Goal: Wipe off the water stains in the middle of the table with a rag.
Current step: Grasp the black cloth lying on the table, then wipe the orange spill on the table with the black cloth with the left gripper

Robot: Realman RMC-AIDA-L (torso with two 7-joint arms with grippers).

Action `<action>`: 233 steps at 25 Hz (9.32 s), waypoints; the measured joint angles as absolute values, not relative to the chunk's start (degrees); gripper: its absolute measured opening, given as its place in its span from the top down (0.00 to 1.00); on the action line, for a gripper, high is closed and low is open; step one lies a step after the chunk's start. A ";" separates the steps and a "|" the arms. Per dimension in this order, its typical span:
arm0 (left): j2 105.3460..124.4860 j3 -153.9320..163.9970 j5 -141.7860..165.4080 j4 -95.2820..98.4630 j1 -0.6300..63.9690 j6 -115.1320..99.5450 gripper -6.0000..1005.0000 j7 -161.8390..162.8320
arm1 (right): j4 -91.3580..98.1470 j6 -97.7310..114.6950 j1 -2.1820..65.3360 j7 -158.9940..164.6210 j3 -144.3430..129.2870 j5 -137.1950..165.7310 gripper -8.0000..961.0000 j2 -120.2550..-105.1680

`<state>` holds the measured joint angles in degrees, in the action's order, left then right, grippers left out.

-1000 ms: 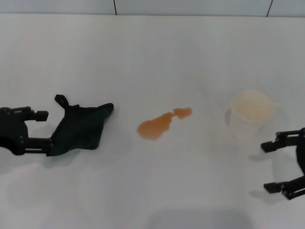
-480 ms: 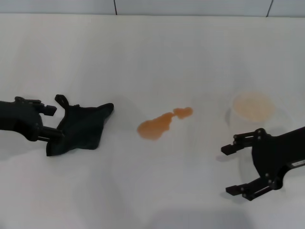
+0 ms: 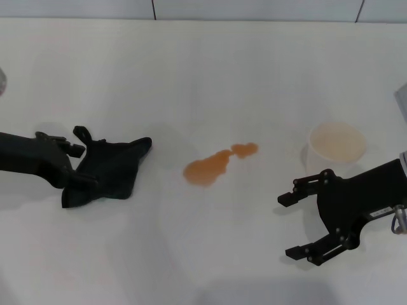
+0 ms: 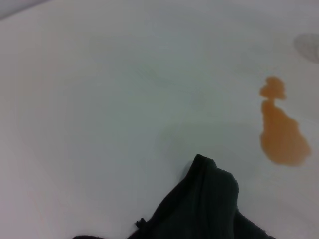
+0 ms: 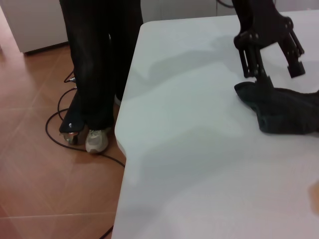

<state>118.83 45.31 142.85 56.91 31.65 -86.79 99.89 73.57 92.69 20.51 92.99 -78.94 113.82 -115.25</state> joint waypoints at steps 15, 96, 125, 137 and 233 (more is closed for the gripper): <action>118.91 51.07 143.84 52.85 32.69 -80.67 0.42 101.83 | 72.70 91.22 21.69 93.08 -79.27 114.02 0.10 -115.31; 119.70 90.34 125.87 34.86 54.20 -56.63 0.90 121.25 | 71.74 86.47 23.12 91.32 -87.04 107.01 0.11 -115.40; 119.35 84.11 132.05 47.75 43.19 -64.15 0.90 123.55 | 71.98 87.12 22.81 91.46 -87.70 106.86 0.11 -115.31; 119.59 82.83 128.87 35.81 52.90 -56.82 0.90 122.66 | 71.92 86.79 23.06 91.01 -88.14 106.28 0.11 -115.37; 119.28 80.15 137.65 76.03 21.45 -76.94 0.82 118.37 | 70.70 86.54 20.44 90.56 -77.96 107.86 0.11 -115.11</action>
<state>119.28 80.15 137.65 76.03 21.45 -76.94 118.37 70.70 86.54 20.44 90.56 -77.96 107.86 -115.11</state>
